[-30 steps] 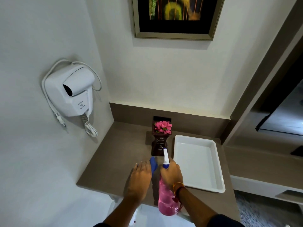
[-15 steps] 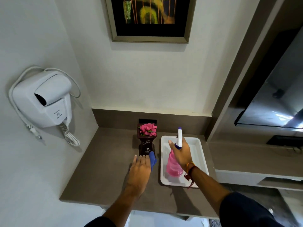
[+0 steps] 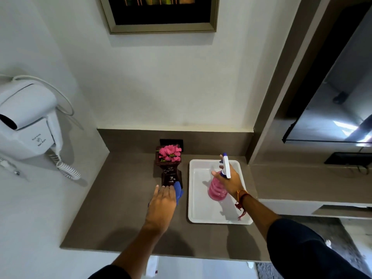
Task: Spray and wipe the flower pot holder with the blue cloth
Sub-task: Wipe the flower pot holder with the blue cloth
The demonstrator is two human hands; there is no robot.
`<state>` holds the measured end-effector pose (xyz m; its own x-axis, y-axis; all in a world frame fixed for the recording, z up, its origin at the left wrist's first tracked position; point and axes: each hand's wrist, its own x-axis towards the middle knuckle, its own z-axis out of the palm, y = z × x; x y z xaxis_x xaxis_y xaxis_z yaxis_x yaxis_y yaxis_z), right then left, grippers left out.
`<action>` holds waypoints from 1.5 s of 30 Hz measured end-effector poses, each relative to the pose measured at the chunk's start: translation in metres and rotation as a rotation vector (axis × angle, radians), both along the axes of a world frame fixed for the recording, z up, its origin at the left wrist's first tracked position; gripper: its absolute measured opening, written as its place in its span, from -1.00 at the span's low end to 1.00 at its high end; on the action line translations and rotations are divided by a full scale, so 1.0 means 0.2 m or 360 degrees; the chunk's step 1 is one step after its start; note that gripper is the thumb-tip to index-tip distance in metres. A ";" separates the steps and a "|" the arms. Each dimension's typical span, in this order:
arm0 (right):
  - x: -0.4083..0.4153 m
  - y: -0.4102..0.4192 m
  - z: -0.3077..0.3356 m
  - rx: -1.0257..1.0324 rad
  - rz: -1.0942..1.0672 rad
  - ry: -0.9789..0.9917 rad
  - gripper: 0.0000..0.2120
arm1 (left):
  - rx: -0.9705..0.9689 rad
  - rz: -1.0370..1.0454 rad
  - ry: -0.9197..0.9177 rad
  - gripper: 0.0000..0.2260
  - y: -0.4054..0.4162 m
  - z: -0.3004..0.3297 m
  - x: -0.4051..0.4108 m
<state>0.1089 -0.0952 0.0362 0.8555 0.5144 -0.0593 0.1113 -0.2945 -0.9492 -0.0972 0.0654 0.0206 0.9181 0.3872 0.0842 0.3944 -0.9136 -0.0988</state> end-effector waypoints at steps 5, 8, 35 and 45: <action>0.10 -0.09 0.11 -0.0409 0.0442 -0.0218 0.17 | -0.0065 0.0053 0.0042 -0.64 -0.04 0.02 0.01; 0.11 -0.09 0.19 -0.0516 0.0468 -0.0644 0.28 | -0.0174 0.0108 -0.0046 -0.70 -0.05 0.03 0.00; 0.08 0.84 0.34 -0.1273 0.1133 -0.0687 0.00 | -0.2872 0.1471 -0.0949 -0.73 0.18 -0.01 -0.02; 0.07 0.86 0.36 -0.1304 0.1100 -0.0685 -0.05 | -0.1815 0.1429 -0.1836 -0.43 0.00 0.00 0.46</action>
<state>0.1221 0.0776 0.1085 0.4369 0.8228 -0.3635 0.7568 -0.5547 -0.3458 -0.0047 0.0653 0.0210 0.1151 0.9774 -0.1775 0.1550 0.1589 0.9751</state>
